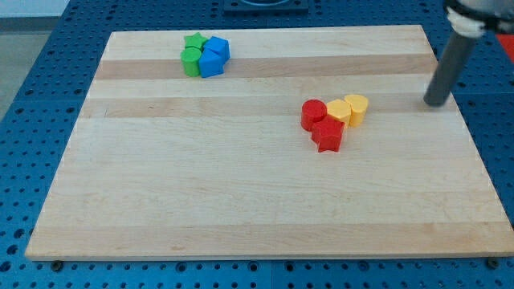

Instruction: Place the red star towards the center of the board

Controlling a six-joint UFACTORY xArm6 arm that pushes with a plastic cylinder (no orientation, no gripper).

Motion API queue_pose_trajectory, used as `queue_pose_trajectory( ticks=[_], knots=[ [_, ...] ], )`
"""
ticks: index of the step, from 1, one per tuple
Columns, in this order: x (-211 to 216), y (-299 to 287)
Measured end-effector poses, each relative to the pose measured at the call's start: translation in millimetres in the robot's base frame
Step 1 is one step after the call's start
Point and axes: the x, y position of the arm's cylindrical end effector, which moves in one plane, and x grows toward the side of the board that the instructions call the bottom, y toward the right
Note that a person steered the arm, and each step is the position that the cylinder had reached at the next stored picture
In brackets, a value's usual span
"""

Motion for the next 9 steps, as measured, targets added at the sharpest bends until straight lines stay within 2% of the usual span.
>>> queue_pose_trajectory(
  ticks=[2,3,4,7,9],
  knots=[
    [82.6,-9.0],
    [89.8,-10.6],
    [89.8,-14.9],
    [90.5,-99.6],
    [57.4,-136.1]
  ],
)
